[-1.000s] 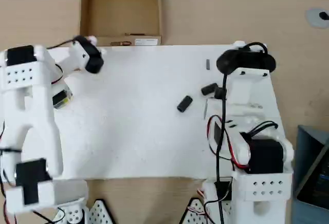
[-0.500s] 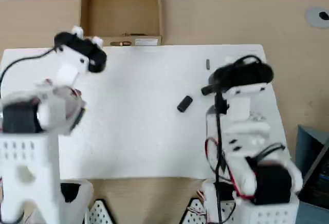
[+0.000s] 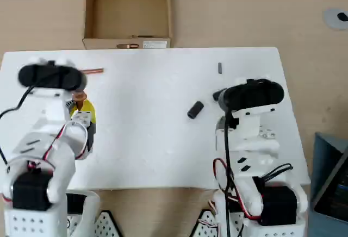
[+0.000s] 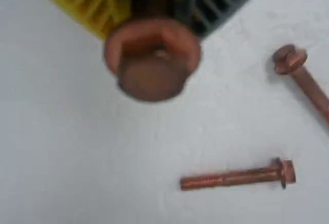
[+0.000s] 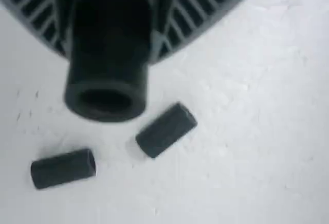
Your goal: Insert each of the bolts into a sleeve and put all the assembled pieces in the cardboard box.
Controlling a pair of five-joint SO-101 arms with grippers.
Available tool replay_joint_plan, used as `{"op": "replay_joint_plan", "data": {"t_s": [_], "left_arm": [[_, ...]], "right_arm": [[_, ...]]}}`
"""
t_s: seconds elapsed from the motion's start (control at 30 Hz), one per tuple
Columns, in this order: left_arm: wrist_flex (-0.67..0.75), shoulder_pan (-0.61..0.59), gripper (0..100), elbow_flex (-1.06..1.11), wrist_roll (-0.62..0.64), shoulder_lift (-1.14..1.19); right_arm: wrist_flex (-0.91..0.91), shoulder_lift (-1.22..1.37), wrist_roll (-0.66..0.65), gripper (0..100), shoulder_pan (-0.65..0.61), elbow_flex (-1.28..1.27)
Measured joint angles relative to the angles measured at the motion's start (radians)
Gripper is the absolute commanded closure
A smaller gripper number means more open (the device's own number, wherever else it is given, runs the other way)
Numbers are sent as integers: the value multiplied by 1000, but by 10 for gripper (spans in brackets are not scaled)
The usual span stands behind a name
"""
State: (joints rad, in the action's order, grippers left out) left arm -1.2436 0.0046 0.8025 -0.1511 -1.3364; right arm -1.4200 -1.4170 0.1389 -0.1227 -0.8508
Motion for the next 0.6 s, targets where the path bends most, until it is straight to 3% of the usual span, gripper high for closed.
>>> {"op": "replay_joint_plan", "data": {"t_s": [0.27,0.6], "left_arm": [[124,0,998,273,149,-253],[135,0,999,434,364,-474]], "right_arm": [[149,-35,0,989,-129,-155],[315,-130,0,989,-299,-351]]}}
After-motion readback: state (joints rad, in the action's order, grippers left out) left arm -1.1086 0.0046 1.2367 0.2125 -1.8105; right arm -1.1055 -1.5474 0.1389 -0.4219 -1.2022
